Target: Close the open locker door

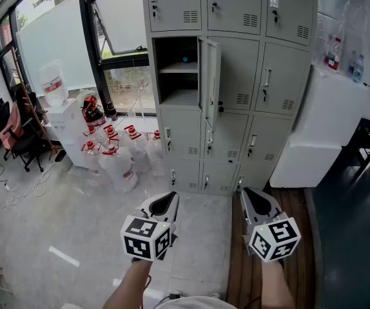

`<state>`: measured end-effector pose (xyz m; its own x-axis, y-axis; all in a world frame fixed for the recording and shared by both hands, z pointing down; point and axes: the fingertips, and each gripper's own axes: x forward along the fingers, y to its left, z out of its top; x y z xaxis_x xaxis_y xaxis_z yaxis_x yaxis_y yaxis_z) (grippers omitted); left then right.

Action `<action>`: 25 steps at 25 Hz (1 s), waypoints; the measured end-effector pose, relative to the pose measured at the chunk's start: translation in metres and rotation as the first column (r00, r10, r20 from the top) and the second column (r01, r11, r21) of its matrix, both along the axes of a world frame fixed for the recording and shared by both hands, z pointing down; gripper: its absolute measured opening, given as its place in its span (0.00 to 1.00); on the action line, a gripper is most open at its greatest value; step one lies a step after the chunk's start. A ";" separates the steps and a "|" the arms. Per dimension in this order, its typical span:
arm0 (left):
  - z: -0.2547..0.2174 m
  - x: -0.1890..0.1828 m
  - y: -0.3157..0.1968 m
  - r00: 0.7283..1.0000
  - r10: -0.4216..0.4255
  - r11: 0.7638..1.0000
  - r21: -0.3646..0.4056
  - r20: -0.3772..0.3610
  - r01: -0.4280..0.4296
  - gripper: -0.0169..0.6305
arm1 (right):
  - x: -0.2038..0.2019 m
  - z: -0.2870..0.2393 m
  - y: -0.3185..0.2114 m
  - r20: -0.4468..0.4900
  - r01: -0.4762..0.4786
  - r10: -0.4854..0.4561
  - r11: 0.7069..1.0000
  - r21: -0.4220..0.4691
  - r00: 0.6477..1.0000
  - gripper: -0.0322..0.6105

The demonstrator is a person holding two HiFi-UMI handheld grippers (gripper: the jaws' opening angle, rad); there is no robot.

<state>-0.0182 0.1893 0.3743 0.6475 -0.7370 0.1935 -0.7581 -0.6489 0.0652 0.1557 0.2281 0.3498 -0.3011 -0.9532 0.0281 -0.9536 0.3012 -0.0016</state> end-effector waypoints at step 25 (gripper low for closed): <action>-0.003 0.068 0.020 0.998 -0.049 0.999 0.017 0.043 0.048 0.04 | 0.061 0.006 0.018 0.058 0.063 -0.064 0.998 0.018 0.996 0.06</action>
